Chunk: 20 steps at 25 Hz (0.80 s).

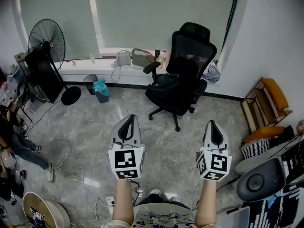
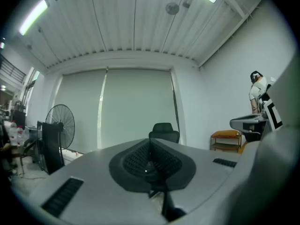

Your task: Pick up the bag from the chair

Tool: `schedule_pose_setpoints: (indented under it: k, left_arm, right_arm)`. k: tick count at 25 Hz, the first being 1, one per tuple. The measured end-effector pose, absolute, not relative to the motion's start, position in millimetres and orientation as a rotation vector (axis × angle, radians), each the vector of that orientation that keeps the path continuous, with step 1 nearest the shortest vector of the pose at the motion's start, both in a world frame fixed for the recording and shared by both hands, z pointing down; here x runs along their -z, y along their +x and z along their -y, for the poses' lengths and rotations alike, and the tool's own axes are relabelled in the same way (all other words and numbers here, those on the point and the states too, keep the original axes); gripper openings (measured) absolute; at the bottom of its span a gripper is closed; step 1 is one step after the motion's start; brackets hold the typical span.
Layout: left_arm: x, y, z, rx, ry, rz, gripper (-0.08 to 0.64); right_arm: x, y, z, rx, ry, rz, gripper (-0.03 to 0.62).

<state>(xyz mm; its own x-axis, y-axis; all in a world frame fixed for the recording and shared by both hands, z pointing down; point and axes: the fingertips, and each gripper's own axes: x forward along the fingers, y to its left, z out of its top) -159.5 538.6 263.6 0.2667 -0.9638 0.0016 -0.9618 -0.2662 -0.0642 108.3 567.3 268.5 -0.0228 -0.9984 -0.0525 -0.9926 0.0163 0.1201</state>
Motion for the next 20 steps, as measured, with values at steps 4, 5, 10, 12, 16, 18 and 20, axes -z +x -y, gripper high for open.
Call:
schedule_pose_setpoints:
  k: [4,5,10,12,16,18,20]
  left_arm:
    - [-265.1,-158.6,-535.1,0.065,-2.461,-1.869,0.014]
    - [-265.5,-158.5,-534.6,0.068,-2.462,-1.868,0.014]
    - [-265.4,-159.9,-533.1,0.069,-2.463,-1.866,0.014]
    - [-266.0,-162.6,-530.4,0.067,-2.46,-1.875,0.014]
    - [-268.1,-171.7,-525.0,0.047,-2.455,-1.901,0.014]
    - [-269.2,-177.1,-523.0,0.034,-2.456,-1.912,0.028]
    - [-271.7,-180.8,-519.8,0.033,-2.462,-1.917,0.084]
  right_arm:
    - [-269.1,109.6,-564.2,0.192,2.165,2.205,0.014]
    - [-269.1,109.9,-563.8,0.192,2.166,2.204,0.014]
    - [-268.5,109.5,-562.8,0.195,2.168,2.199,0.014]
    - [-268.3,109.4,-560.5,0.193,2.181,2.202,0.014]
    - [-269.2,108.1,-556.8,0.175,2.21,2.218,0.015]
    - [-271.5,103.5,-555.1,0.17,2.194,2.232,0.031]
    - [-275.7,99.6,-552.2,0.162,2.179,2.238,0.076]
